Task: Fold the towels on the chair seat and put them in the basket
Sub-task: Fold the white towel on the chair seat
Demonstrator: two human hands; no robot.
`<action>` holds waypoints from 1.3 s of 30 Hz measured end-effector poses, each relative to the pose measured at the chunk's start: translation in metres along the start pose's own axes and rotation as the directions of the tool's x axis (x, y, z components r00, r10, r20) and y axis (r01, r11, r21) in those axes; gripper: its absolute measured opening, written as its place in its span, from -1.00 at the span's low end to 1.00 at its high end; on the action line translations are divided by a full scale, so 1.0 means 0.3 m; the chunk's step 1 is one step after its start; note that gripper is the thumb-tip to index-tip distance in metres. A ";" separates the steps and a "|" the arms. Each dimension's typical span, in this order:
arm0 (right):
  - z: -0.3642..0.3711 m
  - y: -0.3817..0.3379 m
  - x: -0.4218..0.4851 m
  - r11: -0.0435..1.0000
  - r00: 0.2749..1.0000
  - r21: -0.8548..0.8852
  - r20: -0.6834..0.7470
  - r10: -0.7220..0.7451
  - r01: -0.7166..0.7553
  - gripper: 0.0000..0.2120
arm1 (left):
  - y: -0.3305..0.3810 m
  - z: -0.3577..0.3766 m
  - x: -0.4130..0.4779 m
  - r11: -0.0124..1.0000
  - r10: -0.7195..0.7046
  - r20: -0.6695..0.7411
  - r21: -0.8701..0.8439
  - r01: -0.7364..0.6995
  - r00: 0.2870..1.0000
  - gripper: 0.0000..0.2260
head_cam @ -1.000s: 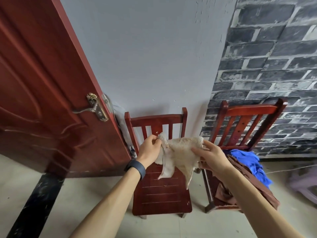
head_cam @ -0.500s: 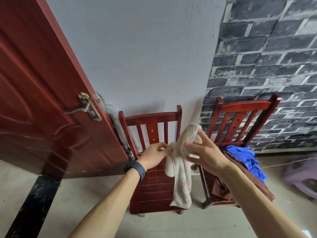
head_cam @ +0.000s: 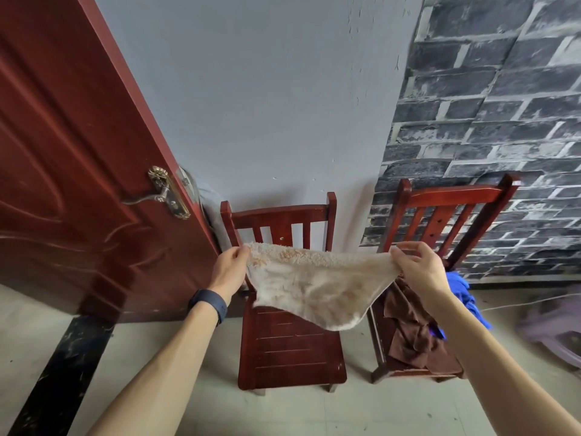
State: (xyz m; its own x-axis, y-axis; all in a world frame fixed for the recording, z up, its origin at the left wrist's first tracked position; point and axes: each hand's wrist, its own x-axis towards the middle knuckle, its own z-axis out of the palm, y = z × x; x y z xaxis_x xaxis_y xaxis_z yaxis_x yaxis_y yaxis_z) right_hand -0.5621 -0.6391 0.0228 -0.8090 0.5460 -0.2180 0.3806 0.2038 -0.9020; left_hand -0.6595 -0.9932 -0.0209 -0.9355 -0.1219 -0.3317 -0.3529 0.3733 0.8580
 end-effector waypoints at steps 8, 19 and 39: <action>0.067 0.095 0.031 0.896 0.952 -0.441 0.291 0.096 0.044 -0.85 | 0.044 -0.059 -0.052 0.998 -0.039 -0.014 -0.039 0.038 0.999 -0.86; 0.111 0.163 0.061 0.853 0.845 0.317 0.482 0.231 -0.414 -0.67 | -0.019 -0.116 -0.116 0.932 -0.134 0.236 -0.300 0.204 0.962 -0.69; 0.165 0.567 -0.152 0.786 0.952 -0.573 0.301 -0.063 0.233 -0.83 | -0.466 -0.001 -0.295 0.560 0.059 -0.029 0.829 -0.009 0.998 -0.80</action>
State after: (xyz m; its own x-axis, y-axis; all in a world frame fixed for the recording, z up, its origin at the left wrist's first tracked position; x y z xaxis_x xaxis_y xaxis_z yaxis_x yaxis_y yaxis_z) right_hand -0.4826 -0.6695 -0.1391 -0.9286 0.2620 -0.2629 0.3671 0.7532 -0.5458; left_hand -0.5274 -1.0350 -0.1114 -0.9549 -0.1260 -0.2688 -0.1728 0.9722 0.1582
